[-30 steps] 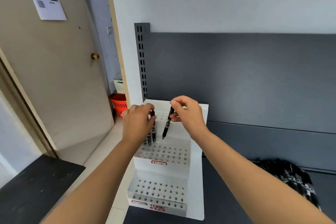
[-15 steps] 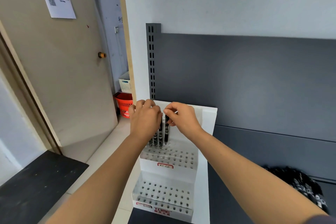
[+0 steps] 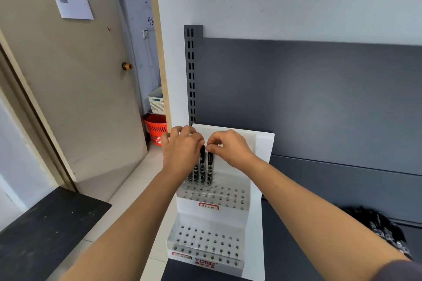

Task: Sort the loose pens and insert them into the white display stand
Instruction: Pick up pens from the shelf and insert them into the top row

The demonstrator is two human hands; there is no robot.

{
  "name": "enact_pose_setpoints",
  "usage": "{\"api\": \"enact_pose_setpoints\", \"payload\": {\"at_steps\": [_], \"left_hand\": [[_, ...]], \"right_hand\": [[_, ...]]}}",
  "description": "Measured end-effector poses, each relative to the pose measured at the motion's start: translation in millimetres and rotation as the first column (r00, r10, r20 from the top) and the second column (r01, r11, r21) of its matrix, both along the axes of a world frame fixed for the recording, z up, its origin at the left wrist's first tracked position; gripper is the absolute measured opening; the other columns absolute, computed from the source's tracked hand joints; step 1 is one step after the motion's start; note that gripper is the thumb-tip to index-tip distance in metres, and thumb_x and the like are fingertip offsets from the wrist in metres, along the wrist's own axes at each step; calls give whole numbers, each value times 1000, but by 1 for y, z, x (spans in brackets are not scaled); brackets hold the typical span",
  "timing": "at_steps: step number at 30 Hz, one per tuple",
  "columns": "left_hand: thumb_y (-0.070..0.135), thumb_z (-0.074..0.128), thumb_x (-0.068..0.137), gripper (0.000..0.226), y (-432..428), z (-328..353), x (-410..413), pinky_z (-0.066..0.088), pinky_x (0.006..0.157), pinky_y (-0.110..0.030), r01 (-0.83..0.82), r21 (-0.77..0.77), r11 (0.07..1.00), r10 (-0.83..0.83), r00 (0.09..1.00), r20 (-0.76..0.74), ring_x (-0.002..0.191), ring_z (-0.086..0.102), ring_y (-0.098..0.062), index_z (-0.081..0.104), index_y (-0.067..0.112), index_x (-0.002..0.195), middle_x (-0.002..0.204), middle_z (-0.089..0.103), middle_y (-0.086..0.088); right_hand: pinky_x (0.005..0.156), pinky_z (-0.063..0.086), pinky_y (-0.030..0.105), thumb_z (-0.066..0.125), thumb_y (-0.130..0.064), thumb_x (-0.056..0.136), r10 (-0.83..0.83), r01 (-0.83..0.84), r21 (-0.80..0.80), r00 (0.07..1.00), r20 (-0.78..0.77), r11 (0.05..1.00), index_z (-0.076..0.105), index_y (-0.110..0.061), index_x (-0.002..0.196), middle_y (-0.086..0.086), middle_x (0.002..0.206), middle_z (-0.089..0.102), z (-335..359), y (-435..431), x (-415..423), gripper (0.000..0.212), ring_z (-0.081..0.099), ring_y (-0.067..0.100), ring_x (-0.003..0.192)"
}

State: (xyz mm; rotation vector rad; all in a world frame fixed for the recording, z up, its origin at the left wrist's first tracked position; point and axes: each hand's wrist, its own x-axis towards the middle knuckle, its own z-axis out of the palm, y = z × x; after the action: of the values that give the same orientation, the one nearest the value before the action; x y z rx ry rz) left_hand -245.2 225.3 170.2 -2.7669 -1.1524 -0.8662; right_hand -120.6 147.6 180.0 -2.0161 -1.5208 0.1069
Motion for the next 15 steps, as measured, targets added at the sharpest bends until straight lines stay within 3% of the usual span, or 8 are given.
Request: {"api": "enact_pose_setpoints", "payload": {"at_steps": [6, 9, 12, 15], "left_hand": [[30, 44, 96, 21, -11, 8, 9, 21, 95, -37, 57, 1, 998, -57, 992, 109, 119, 38, -18, 61, 30, 107, 120, 56, 8], [30, 47, 95, 19, -25, 15, 21, 22, 96, -35, 126, 25, 992, -128, 984, 121, 119, 39, -17, 60, 28, 108, 120, 56, 7], [29, 49, 94, 16, -45, 20, 40, 24, 93, -33, 193, 72, 979, -202, 968, 148, 114, 43, -18, 61, 26, 104, 115, 59, 7], [26, 51, 92, 12, -68, 24, 63, 27, 86, -32, 242, 124, 962, -261, 952, 163, 105, 48, -21, 62, 24, 98, 105, 62, 6]], "right_hand": [[93, 42, 40, 56, -31, 93, -27, 24, 69, 999, 31, 997, 65, -21, 109, -5, 106, 66, -4, -11, 2, 21, 52, 19, 107], [88, 40, 27, 54, -24, 95, -70, 64, 204, 997, 22, 977, 66, -14, 105, 0, 105, 64, 0, -29, 13, 19, 51, 20, 104], [83, 41, 27, 51, -21, 96, -125, 83, 290, 984, 129, 953, 67, -13, 100, 0, 100, 64, 6, -51, 26, 18, 52, 18, 97], [79, 45, 29, 51, -22, 96, -184, 135, 306, 974, 135, 942, 65, -16, 98, -3, 99, 64, 6, -81, 49, 16, 52, 16, 94]]}}
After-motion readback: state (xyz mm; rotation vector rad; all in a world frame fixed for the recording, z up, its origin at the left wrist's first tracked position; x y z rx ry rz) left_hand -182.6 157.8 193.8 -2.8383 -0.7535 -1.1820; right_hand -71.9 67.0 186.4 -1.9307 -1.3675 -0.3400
